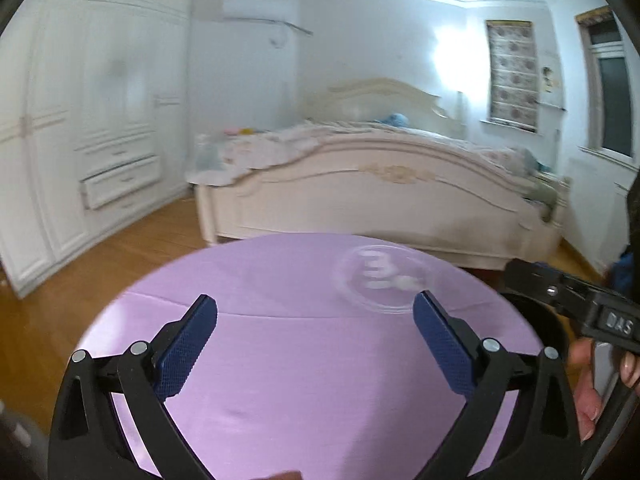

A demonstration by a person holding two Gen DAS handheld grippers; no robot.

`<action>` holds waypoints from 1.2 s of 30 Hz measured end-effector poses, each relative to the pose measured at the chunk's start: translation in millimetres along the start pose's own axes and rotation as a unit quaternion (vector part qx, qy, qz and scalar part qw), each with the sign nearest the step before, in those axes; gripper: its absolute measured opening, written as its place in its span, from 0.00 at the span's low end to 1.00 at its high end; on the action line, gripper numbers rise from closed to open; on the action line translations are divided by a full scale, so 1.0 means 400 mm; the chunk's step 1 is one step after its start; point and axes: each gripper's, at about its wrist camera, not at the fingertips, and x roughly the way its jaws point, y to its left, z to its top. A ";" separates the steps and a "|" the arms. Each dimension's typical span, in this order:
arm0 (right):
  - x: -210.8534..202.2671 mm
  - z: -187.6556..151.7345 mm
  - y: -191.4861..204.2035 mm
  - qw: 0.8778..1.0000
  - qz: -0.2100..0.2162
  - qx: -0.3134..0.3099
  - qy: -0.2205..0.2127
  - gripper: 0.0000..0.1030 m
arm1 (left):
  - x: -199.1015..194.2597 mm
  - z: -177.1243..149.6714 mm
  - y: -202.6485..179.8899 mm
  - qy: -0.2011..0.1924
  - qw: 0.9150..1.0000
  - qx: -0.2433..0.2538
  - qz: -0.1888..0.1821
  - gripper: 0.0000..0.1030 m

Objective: Collect trash

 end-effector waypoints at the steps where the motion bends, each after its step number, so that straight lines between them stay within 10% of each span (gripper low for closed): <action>1: 0.014 0.000 0.025 1.000 -0.009 -0.014 -0.010 0.95 | -0.003 -0.002 0.015 -0.001 1.000 -0.004 0.009 0.95; 13: 0.067 -0.055 0.071 0.991 -0.104 -0.064 -0.062 0.95 | 0.001 -0.036 0.087 0.000 0.999 -0.035 0.033 0.95; 36: 0.041 -0.064 0.074 0.987 -0.108 -0.067 -0.100 0.95 | 0.009 -0.061 0.128 0.007 0.998 -0.049 0.037 0.95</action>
